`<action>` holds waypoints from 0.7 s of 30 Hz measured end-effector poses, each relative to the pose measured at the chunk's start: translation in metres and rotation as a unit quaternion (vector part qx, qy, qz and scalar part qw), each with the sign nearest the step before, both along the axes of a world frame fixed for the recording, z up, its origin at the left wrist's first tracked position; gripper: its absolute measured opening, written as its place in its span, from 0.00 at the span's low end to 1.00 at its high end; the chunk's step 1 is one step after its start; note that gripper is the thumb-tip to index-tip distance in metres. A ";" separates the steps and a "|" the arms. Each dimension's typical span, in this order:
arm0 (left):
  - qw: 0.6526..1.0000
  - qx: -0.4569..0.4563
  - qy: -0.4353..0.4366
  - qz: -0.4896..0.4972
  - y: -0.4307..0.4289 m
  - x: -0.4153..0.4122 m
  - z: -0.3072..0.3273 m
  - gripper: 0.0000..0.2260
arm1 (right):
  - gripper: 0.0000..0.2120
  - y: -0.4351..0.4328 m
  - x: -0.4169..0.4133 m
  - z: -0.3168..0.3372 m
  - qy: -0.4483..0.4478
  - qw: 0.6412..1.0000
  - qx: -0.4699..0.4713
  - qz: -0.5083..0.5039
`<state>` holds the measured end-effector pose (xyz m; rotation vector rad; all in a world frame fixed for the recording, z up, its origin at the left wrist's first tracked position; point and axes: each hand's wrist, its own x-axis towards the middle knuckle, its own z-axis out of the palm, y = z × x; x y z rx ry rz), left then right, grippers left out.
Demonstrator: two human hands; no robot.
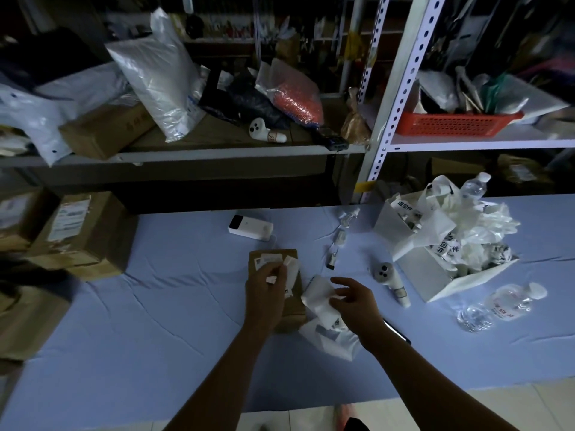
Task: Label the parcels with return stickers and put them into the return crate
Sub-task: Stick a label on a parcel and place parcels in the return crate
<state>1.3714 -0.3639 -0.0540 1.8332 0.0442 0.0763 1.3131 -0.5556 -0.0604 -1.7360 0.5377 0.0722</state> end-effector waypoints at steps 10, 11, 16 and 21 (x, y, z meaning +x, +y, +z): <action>0.982 0.125 -0.136 0.048 0.005 -0.002 0.001 0.10 | 0.09 0.029 0.013 0.030 -0.051 0.998 0.020 0.043; 0.978 0.142 -0.149 0.038 0.006 -0.002 0.000 0.12 | 0.06 0.034 0.015 0.036 -0.058 0.995 0.063 0.045; 0.911 0.296 -0.286 -0.002 0.011 -0.008 -0.009 0.20 | 0.10 0.045 0.022 0.047 -0.084 0.985 0.151 0.009; 0.909 0.309 -0.269 -0.072 0.036 -0.005 -0.018 0.30 | 0.12 0.044 0.024 0.043 -0.073 0.983 0.168 -0.012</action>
